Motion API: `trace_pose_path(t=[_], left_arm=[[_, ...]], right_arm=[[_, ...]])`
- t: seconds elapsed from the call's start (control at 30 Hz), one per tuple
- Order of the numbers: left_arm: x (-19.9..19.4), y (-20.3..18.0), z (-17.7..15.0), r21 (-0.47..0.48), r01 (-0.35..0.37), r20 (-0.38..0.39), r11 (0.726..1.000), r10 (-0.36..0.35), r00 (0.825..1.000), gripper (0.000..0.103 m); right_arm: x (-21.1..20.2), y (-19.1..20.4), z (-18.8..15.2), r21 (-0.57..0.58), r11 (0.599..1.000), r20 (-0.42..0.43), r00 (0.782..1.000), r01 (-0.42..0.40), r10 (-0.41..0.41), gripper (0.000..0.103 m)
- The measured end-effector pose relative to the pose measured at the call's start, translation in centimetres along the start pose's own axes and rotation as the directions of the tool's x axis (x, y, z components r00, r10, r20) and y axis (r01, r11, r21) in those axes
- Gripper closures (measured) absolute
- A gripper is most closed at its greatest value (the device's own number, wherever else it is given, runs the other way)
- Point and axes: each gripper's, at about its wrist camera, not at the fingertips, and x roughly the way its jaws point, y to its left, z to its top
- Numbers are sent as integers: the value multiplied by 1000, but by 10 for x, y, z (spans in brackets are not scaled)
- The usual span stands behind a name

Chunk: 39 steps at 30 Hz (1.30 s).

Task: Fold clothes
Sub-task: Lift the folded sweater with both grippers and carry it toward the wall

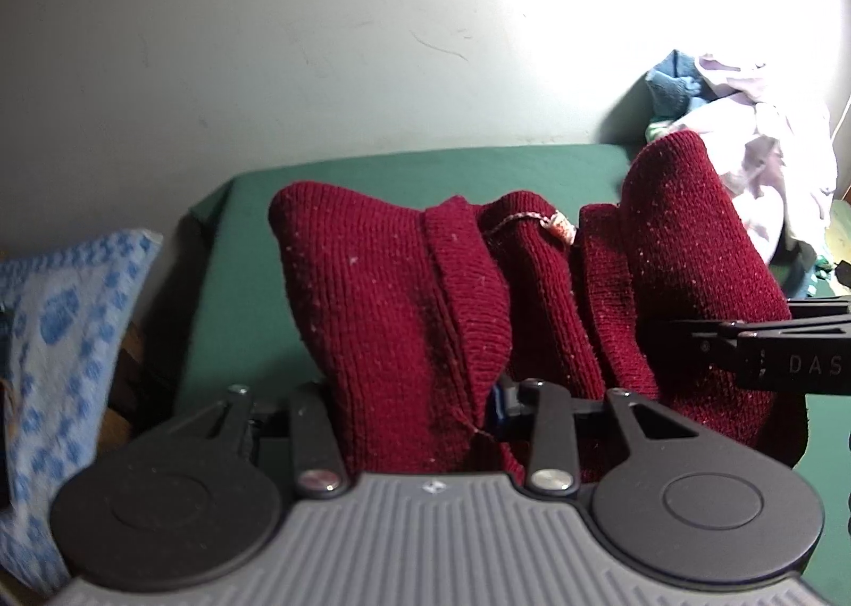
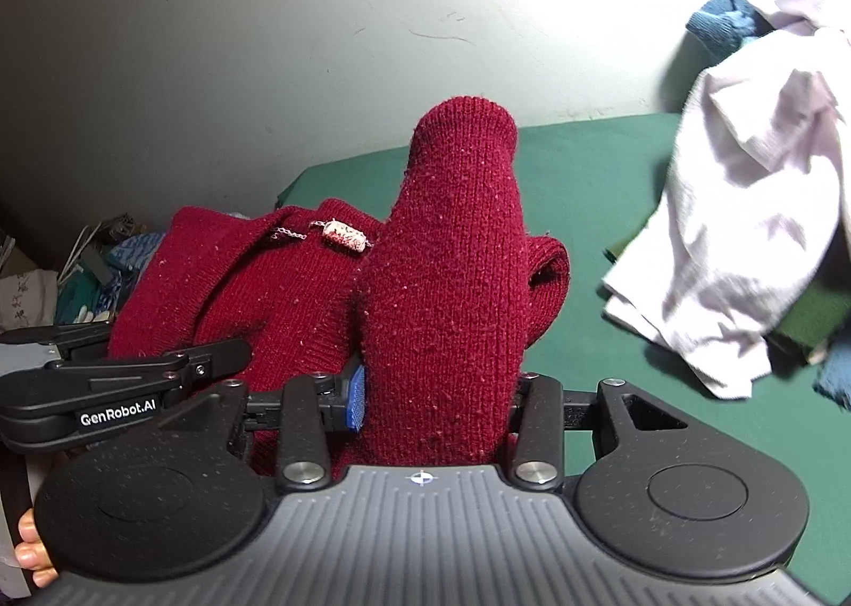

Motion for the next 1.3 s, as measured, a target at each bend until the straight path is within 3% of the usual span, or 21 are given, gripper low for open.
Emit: trace_pose_path(t=[0.37,0.6,0.77,1.07,1.3], left_arm=[[39,37,60,51,-34,30,998,32,999,66],[84,71,96,13,-59,47,998,58,997,66],[116,92,106,-4,-96,54,995,97,994,66],[165,119,113,-58,-111,46,992,114,992,66],[177,133,113,-59,-112,42,992,115,993,55]], right_arm=[[48,22,54,12,1000,19,999,29,-29,60],[98,25,91,42,998,16,999,38,-39,60],[137,23,107,50,999,15,1000,2,-3,60],[188,24,113,45,999,42,999,22,-24,60],[208,25,113,-6,996,33,996,84,-83,54]])
